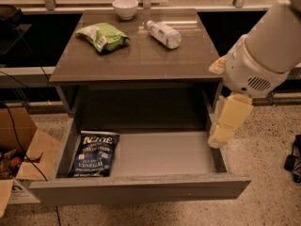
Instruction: Pick blue chip bag from top drawer and place on counter
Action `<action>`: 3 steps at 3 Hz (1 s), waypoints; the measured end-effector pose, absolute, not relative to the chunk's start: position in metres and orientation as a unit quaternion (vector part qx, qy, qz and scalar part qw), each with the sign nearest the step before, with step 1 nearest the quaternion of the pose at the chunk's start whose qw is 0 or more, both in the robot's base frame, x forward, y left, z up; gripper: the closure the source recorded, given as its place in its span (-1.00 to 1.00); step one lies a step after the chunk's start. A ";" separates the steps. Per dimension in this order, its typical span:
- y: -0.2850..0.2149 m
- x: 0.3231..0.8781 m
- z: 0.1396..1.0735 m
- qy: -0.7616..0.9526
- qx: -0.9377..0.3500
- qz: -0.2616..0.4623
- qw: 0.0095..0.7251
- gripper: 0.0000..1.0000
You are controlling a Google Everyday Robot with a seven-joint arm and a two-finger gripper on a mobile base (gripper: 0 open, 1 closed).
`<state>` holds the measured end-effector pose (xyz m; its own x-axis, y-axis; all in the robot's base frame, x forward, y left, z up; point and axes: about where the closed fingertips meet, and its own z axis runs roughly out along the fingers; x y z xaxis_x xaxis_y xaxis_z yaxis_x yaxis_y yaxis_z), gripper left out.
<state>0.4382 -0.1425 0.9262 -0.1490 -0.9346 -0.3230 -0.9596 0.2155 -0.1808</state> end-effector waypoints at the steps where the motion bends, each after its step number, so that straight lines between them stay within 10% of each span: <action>1: -0.122 0.442 0.911 0.746 -0.638 0.062 0.180 -1.00; 3: -0.108 0.445 0.902 0.736 -0.648 0.060 0.185 -1.00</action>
Offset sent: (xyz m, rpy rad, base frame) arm 0.0034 0.0209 -0.0156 0.0320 0.0380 0.0428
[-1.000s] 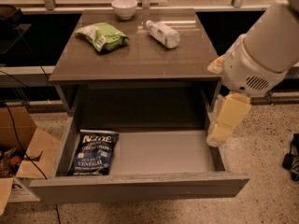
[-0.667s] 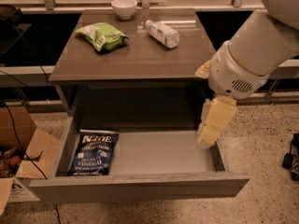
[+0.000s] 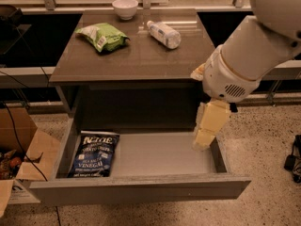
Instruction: Pick blue chip bag from top drawer and place on counter
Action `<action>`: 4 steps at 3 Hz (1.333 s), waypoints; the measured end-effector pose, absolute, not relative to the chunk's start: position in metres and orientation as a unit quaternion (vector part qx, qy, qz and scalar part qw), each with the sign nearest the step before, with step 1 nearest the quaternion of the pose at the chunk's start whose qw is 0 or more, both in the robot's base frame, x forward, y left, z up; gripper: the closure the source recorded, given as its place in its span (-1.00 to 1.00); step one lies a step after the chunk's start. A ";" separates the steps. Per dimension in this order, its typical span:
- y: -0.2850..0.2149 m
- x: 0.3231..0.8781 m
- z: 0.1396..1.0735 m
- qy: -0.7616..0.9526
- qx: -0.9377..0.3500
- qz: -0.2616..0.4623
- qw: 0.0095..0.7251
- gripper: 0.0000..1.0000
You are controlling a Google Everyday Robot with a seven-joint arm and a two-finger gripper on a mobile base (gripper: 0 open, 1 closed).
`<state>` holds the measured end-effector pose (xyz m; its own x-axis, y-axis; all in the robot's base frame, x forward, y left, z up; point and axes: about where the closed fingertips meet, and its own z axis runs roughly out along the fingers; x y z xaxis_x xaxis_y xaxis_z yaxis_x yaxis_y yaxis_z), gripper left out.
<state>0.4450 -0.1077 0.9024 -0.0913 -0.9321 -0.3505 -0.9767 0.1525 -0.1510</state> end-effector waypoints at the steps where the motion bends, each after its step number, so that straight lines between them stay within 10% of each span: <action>1: -0.086 0.454 0.889 0.718 -0.661 0.059 0.210 -1.00; 4: -0.004 0.510 0.813 0.677 -0.677 0.097 0.272 -1.00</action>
Offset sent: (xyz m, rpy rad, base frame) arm 0.0466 0.0827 -0.0655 0.1502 -0.1557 0.1185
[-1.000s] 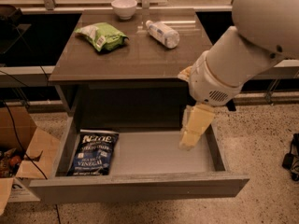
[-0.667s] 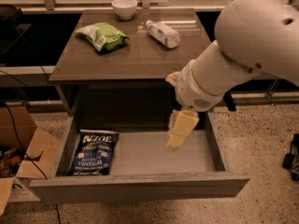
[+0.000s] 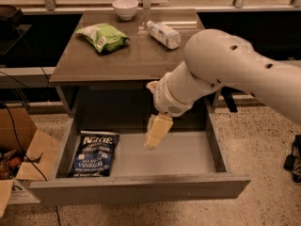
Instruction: Pick blue chip bag from top drawer and place on counter
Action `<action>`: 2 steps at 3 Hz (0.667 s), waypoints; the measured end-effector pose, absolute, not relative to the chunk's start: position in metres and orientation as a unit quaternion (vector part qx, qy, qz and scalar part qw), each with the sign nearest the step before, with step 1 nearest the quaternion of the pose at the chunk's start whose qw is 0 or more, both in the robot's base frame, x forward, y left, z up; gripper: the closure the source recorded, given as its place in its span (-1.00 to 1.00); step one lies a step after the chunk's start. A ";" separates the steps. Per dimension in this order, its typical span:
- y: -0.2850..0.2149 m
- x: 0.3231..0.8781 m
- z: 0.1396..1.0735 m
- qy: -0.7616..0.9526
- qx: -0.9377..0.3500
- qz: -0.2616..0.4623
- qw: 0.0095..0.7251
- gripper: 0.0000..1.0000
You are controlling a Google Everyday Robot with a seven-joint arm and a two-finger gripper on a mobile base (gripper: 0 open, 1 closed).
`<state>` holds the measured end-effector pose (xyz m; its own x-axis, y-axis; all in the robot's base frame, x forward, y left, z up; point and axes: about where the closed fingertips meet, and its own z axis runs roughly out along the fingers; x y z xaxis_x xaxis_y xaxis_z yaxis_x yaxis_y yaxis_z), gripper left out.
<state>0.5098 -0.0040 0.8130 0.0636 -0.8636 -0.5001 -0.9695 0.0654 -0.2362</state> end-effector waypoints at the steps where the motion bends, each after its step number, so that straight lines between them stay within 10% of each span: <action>1: 0.010 0.520 0.802 0.673 -0.679 0.144 0.254 -1.00; 2: 0.017 0.522 0.790 0.677 -0.687 0.127 0.234 -1.00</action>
Offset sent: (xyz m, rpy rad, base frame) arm 0.0117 0.0157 -0.0204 -0.0565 0.0864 0.0203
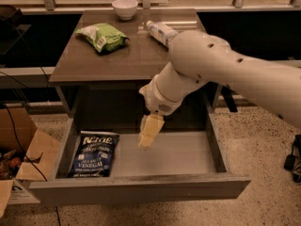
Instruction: Pick blue chip bag from top drawer and place on counter
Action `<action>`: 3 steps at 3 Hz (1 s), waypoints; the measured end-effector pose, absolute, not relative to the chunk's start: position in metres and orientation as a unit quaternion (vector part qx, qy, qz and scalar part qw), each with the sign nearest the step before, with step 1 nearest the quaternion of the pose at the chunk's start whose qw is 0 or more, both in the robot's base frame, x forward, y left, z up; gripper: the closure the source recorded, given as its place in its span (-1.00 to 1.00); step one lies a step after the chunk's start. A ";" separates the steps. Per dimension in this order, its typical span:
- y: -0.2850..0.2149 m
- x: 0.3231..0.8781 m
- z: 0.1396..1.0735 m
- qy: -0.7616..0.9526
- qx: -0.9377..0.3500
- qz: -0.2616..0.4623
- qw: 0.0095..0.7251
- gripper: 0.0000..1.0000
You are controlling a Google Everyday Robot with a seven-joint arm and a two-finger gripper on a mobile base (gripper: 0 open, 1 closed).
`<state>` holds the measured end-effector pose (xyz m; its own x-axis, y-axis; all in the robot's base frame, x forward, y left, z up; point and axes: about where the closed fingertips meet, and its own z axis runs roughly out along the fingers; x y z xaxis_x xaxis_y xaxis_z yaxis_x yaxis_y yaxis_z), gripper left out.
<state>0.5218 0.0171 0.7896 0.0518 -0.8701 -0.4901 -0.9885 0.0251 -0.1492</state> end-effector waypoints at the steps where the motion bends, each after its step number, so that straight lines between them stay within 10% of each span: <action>1: 0.024 0.532 0.771 0.674 -0.697 0.096 0.226 -1.00; 3: 0.068 0.545 0.703 0.638 -0.735 0.085 0.214 -1.00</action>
Offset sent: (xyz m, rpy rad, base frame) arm 0.0352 0.0483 -0.0980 -0.1217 -0.1065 0.0893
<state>0.5455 0.0684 0.7027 0.1712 -0.9011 -0.3984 -0.9740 -0.0939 -0.2062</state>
